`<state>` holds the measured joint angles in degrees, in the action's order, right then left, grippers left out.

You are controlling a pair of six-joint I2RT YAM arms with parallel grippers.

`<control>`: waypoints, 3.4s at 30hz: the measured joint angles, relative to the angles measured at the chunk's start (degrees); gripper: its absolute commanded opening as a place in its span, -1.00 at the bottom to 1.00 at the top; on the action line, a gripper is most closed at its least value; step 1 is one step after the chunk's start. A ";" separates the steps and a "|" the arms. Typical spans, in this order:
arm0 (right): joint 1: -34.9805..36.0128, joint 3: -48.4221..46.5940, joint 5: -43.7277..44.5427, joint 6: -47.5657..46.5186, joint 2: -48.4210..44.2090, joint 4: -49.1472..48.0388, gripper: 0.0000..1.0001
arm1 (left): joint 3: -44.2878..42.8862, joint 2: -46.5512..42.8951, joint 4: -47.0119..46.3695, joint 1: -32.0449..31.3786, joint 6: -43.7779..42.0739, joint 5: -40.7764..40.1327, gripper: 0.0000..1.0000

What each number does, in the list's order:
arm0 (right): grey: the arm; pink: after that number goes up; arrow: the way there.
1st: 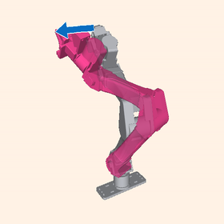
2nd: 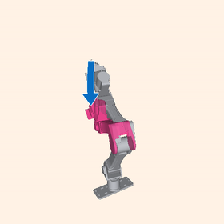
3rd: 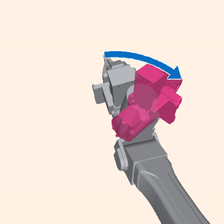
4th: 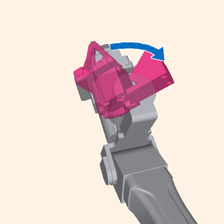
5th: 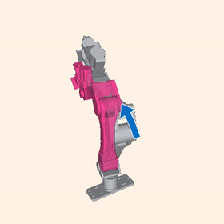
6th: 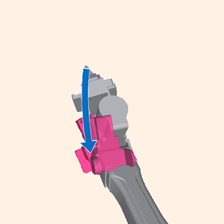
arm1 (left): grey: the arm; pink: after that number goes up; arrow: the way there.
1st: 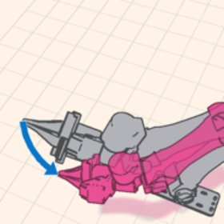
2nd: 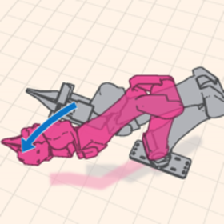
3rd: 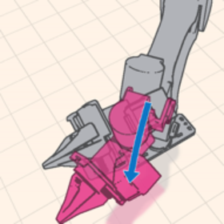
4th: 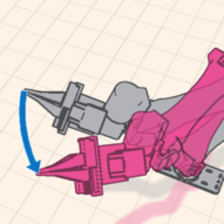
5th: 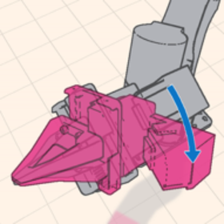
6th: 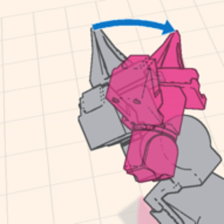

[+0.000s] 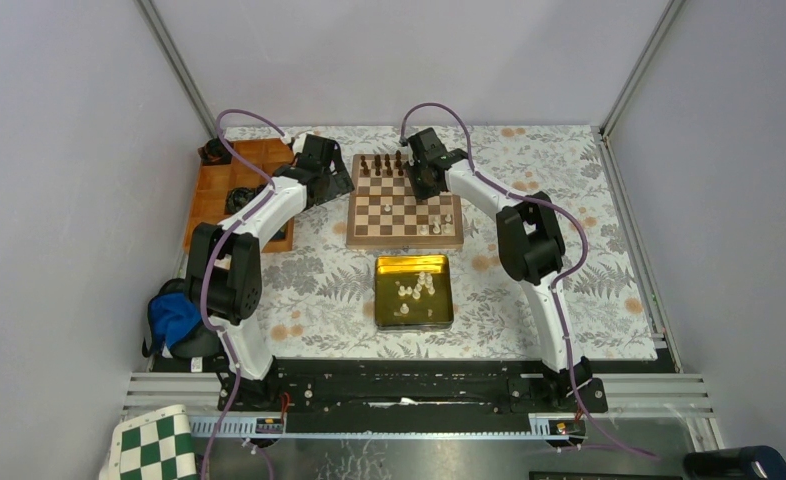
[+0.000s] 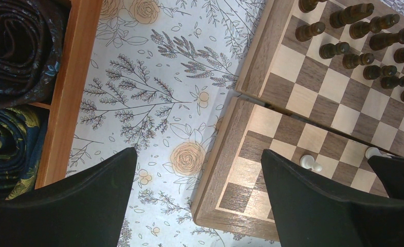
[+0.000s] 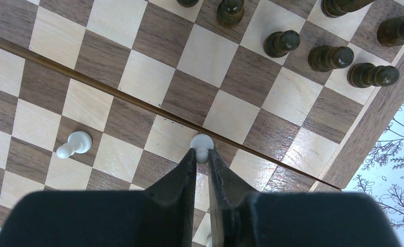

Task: Set up the chess pieces on the board
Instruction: Pick up the chess piece from the chessboard, then place the chess piece on the chessboard, then pick up the chess piece from the chessboard.

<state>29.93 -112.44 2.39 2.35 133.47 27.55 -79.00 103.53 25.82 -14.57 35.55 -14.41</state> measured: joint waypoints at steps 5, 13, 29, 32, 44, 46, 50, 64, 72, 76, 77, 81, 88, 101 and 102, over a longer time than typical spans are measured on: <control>0.00 0.00 -0.11 -0.17 0.00 0.00 -0.76 | 0.00 0.00 0.00 0.00 0.00 -0.02 0.98; 0.00 0.35 -0.11 -0.20 -0.04 -0.42 -0.80 | 0.00 0.00 0.00 0.00 0.02 -0.02 0.97; 0.00 7.23 -0.48 -0.15 -4.48 -1.46 -0.80 | 0.00 0.00 0.00 0.00 0.02 0.00 0.98; 0.00 8.70 -0.55 -0.13 -5.57 -1.20 -0.80 | 0.00 0.00 0.00 0.00 0.00 0.00 0.98; 0.28 10.47 -1.42 -0.13 -8.13 0.68 -0.80 | 0.00 0.00 0.00 0.00 0.02 0.00 0.98; 0.39 10.47 -1.97 -0.13 -8.26 0.94 -0.79 | 0.00 0.00 0.00 0.00 0.02 0.00 0.98; 0.66 10.54 -2.67 -0.15 -8.52 1.95 -0.80 | 0.00 0.00 0.00 0.00 0.02 0.02 0.98; 1.68 13.03 -3.58 -0.13 -9.16 3.02 -0.79 | 0.00 0.00 0.00 0.00 0.02 0.02 0.98; 1.81 13.03 -3.58 -0.09 -9.20 3.02 -0.48 | 0.02 0.00 0.00 0.00 0.02 0.04 0.98; 1.81 13.03 -3.58 -0.11 -9.20 3.02 -0.36 | 0.17 0.00 -0.02 0.00 0.02 0.02 0.98; 1.81 13.03 -3.58 -0.09 -9.20 3.02 -0.35 | 0.26 0.00 -0.04 0.00 0.02 0.04 0.98; 1.81 13.03 -3.58 -0.11 -9.20 2.99 -0.32 | 0.39 0.00 -0.04 0.00 0.02 0.04 0.98; 1.86 12.87 -3.58 -0.15 -9.22 3.06 -0.30 | 0.39 0.00 -0.02 0.00 0.02 0.04 0.98; 1.86 6.32 -3.10 -0.09 -9.97 3.37 -0.22 | -0.79 0.07 0.02 -0.79 0.00 0.55 0.92; 1.86 6.10 -2.95 -0.07 -10.27 3.23 -0.22 | -1.18 0.13 0.00 -1.01 0.00 0.52 0.92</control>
<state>31.79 -106.34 -0.56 2.28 123.20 30.79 -80.18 103.66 25.82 -15.57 35.55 -13.89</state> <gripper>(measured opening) 0.384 0.968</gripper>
